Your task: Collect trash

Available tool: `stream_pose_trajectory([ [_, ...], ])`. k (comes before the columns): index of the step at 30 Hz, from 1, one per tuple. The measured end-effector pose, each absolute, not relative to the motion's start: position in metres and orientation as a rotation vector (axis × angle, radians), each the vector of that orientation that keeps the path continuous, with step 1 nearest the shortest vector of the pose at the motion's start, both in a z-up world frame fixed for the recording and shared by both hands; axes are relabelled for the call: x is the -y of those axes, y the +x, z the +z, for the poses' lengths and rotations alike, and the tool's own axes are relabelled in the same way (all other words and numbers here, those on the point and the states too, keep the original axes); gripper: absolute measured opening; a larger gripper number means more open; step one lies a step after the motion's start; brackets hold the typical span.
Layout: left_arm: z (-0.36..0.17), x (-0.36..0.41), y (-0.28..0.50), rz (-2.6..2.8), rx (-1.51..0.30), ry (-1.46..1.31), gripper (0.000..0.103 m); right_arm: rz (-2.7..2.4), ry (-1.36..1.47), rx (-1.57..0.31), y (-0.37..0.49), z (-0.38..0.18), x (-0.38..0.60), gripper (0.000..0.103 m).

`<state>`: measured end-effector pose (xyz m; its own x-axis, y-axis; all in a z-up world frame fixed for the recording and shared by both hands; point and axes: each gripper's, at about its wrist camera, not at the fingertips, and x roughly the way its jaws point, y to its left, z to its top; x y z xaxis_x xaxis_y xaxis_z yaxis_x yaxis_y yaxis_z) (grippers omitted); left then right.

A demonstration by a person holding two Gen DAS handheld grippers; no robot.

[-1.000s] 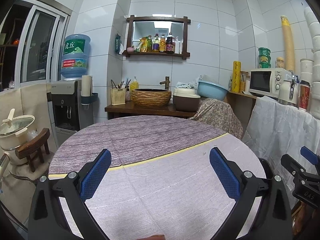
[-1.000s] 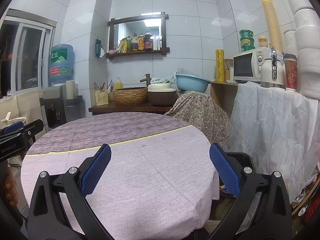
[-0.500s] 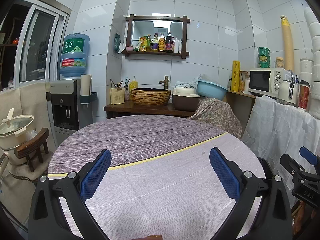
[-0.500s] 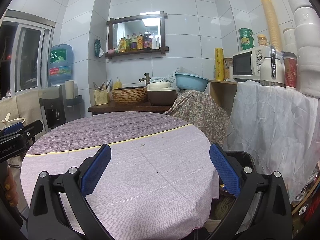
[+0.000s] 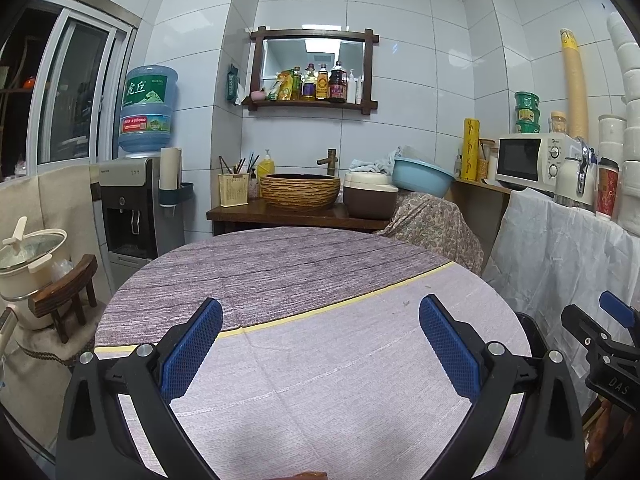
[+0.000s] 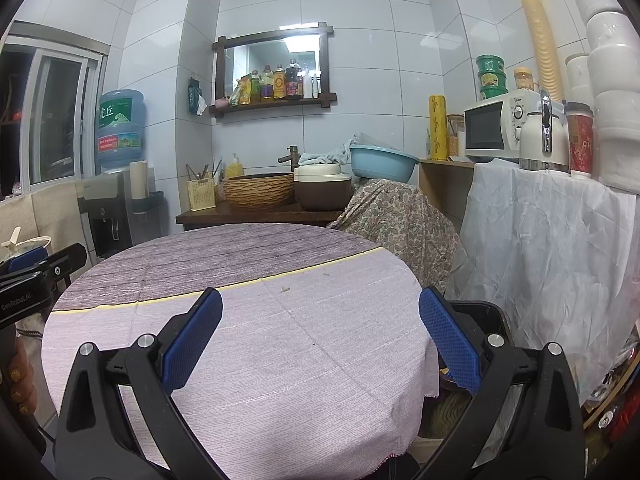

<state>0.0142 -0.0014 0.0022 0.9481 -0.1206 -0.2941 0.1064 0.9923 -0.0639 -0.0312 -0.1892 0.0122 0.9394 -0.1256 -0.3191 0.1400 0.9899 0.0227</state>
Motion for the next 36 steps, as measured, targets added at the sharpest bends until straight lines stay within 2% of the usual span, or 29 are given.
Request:
stream_pose_trajectory([
  [36,-0.0013,0.0035,0.0181,-0.131,-0.336,-0.045,0.098,-0.144,0.052,-0.327,-0.0314,0.0109,0.1847,0.097],
])
